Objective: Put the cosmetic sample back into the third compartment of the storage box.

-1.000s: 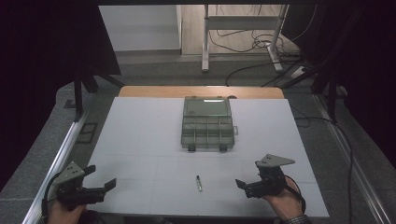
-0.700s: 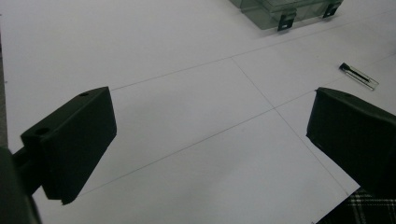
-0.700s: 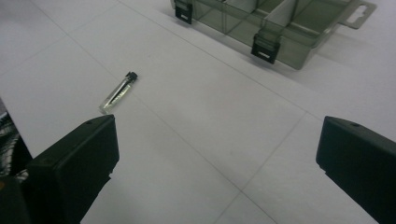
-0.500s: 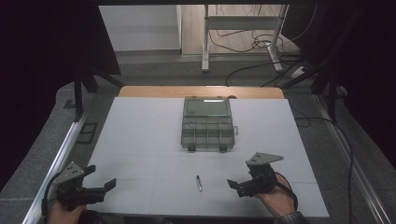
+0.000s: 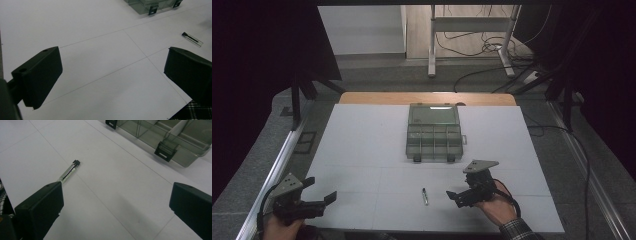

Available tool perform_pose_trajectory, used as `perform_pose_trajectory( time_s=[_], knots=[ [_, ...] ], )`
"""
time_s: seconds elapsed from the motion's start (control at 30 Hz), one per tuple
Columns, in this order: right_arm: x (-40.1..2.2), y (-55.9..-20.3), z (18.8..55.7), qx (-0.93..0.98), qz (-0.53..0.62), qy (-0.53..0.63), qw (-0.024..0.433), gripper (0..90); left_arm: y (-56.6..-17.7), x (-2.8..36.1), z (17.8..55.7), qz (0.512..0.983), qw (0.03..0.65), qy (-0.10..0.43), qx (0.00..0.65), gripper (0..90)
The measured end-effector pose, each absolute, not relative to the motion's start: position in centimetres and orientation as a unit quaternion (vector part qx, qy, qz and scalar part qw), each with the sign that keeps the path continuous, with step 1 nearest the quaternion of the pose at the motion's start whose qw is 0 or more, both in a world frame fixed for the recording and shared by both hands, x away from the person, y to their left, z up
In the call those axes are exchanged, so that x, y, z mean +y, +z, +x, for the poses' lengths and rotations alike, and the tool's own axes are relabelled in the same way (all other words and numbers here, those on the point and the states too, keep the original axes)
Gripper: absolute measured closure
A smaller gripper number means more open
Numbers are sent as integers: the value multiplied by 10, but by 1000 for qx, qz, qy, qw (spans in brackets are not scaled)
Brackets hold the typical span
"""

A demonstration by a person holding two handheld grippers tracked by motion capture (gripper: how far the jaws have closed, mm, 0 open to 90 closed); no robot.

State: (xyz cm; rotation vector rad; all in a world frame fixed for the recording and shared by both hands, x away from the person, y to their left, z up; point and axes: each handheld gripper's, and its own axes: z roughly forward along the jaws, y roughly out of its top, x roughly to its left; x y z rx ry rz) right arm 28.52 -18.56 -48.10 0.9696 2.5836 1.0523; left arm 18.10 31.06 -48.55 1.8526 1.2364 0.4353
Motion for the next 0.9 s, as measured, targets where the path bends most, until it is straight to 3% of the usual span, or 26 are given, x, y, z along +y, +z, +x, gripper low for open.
perform_pose_trajectory(
  time_s=[0.6,0.9],
  knots=[
    [-162,-486,298,884,328,324,75,0,-486,311,181,740,422,173,494,20],
    [-145,-485,297,892,316,310,91,2,-486,311,181,740,423,173,494,20]
  ],
)
